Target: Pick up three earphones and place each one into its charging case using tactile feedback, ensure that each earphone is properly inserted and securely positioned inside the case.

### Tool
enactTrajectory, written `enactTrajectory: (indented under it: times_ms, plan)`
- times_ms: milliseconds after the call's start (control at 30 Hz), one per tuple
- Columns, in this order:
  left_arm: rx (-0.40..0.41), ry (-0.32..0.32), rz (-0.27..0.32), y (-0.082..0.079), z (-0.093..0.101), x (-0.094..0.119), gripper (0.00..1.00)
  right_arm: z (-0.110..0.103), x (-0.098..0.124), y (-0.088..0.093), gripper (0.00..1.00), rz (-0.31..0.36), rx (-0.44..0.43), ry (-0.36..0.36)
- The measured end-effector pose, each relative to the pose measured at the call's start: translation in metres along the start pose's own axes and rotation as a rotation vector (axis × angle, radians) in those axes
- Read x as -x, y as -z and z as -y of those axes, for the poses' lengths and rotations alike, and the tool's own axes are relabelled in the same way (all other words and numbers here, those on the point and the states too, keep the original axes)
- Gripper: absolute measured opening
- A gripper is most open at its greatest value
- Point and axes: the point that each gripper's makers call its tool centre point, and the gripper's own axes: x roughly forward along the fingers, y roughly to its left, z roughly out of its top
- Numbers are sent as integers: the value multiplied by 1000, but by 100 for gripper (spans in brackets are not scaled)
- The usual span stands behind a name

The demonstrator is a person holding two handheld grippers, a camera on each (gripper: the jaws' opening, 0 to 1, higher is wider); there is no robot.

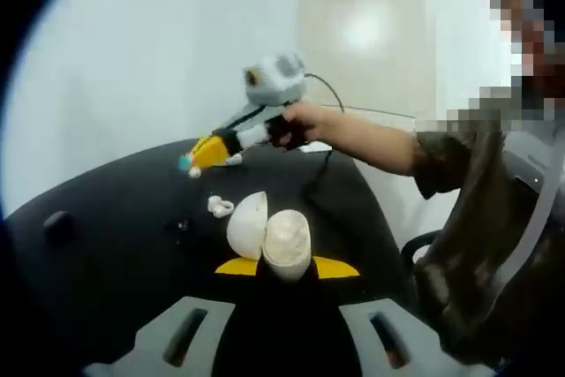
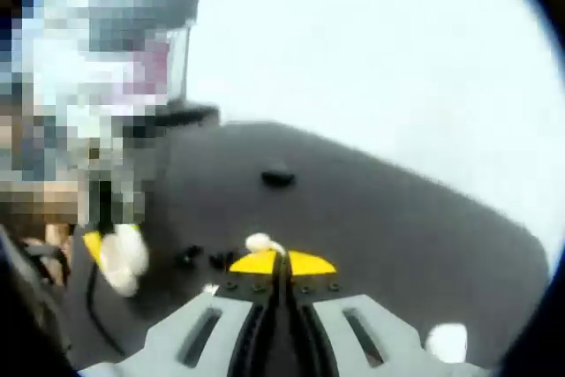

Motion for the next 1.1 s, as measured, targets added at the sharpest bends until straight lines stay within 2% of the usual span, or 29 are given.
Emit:
enactTrajectory:
  times_ms: [67,100,167,233,300,367,400,433,500,600,767,967,1100]
  plan:
    - [-1,-4,-2,1,-1,1,18,-18,17,-17,5,64,91,5]
    - [-2,-6,-3,1,-2,1,18,-30,25,-24,5,98,109,-20]
    - [1,-9,-5,2,-3,1,17,-47,36,-28,5,115,105,-41]
    - [4,-10,-8,3,-5,2,17,-60,43,-32,5,128,187,-35]
    - [2,-16,-10,3,-6,1,17,-68,46,-33,5,130,234,-15]
    - [-12,-27,-13,4,-7,1,17,-79,46,-34,5,127,320,6]
    - [-21,-32,-15,5,-8,1,17,-82,46,-33,5,120,386,32]
    - [-26,-39,-15,5,-9,0,17,-87,43,-29,5,86,491,55]
    - [-27,-43,-16,5,-10,0,17,-96,38,-23,5,58,572,60]
    - [-25,-42,-15,5,-10,1,17,-105,29,-15,5,39,606,48]
    - [-35,-41,-13,5,-10,1,17,-110,21,-2,5,-25,742,60]
    - [-36,-42,-14,5,-10,1,17,-116,19,-3,5,-24,780,42]
    - [-39,-44,-13,5,-10,0,17,-111,17,0,6,-58,829,62]
